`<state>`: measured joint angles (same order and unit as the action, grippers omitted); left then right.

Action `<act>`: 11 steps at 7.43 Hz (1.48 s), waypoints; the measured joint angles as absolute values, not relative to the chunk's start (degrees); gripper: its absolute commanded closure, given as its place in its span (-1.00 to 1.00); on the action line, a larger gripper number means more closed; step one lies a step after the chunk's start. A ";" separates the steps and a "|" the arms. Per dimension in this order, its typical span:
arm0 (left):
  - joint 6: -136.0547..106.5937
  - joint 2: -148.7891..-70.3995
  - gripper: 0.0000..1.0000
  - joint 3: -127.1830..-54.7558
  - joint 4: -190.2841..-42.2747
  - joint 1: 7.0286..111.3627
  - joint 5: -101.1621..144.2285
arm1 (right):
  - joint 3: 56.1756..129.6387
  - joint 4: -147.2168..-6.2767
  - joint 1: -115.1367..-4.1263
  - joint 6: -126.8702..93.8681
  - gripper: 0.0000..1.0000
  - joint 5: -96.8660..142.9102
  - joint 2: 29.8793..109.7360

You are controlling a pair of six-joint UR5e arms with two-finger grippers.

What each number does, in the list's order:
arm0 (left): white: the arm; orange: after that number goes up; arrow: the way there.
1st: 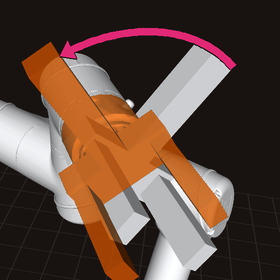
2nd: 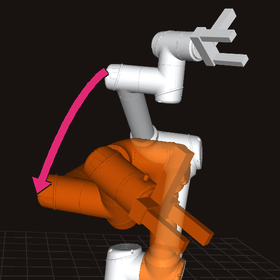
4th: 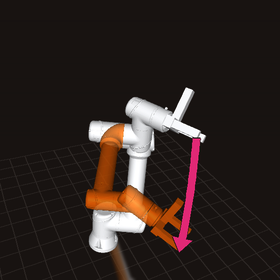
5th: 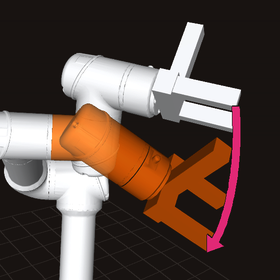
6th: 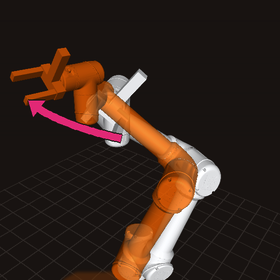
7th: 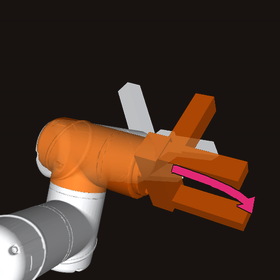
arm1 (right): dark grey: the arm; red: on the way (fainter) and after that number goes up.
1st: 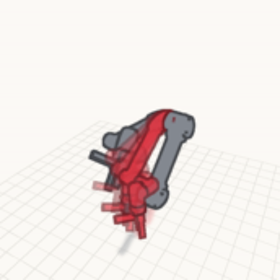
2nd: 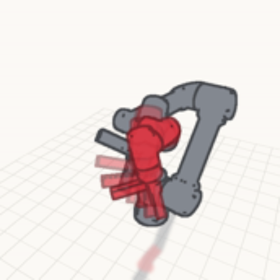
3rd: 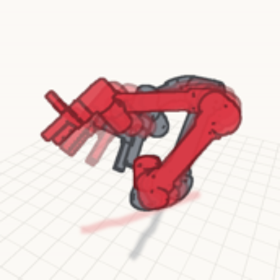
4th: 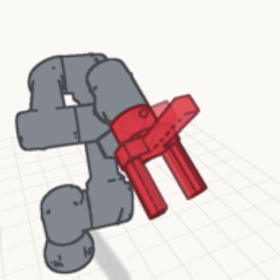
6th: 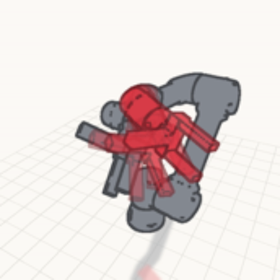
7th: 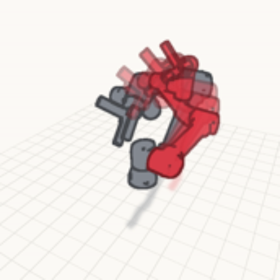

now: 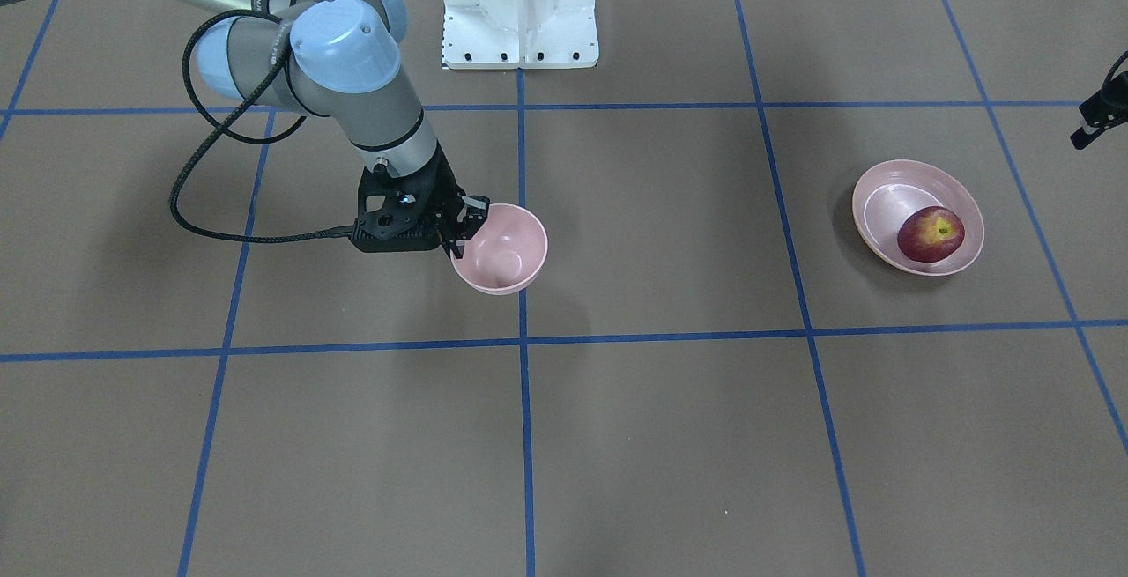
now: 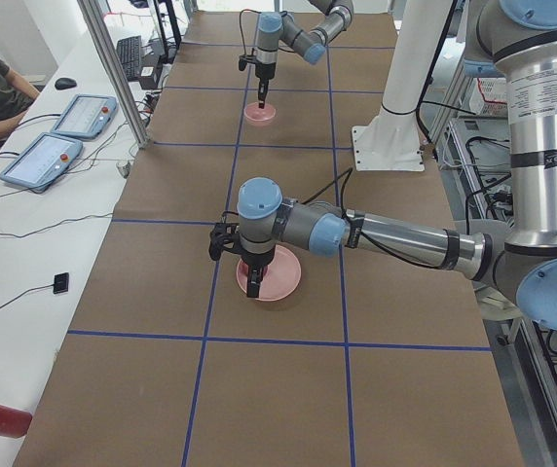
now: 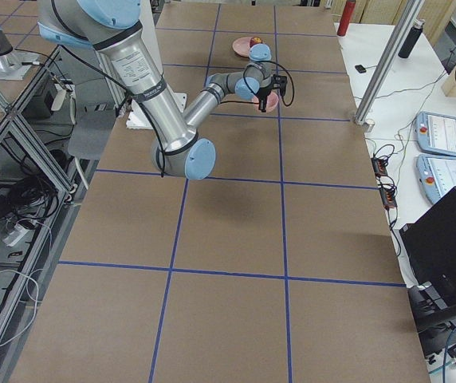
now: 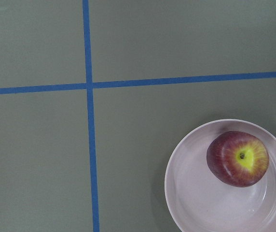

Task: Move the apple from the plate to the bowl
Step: 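Slide the pink bowl with the right gripper toward the table centre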

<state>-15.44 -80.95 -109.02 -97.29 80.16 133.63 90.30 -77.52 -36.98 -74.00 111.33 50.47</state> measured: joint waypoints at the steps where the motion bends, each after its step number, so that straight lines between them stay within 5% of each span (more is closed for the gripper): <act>1: -15.46 -80.89 -0.96 -109.14 -97.29 80.16 133.62 | 87.56 -76.03 -36.97 -74.53 1.00 111.19 49.41; 8: -15.47 -80.68 -0.96 -109.28 -97.29 80.16 133.59 | 76.52 -71.09 -36.85 -75.07 1.00 111.38 44.90; 10: -15.47 -80.68 -0.96 -109.26 -97.29 80.15 133.59 | 76.05 -71.19 -36.85 -75.11 -0.99 111.38 44.75; 11: -15.47 -80.68 -0.96 -109.21 -97.29 80.16 133.59 | 76.05 -71.33 -36.86 -75.45 -1.00 111.25 44.58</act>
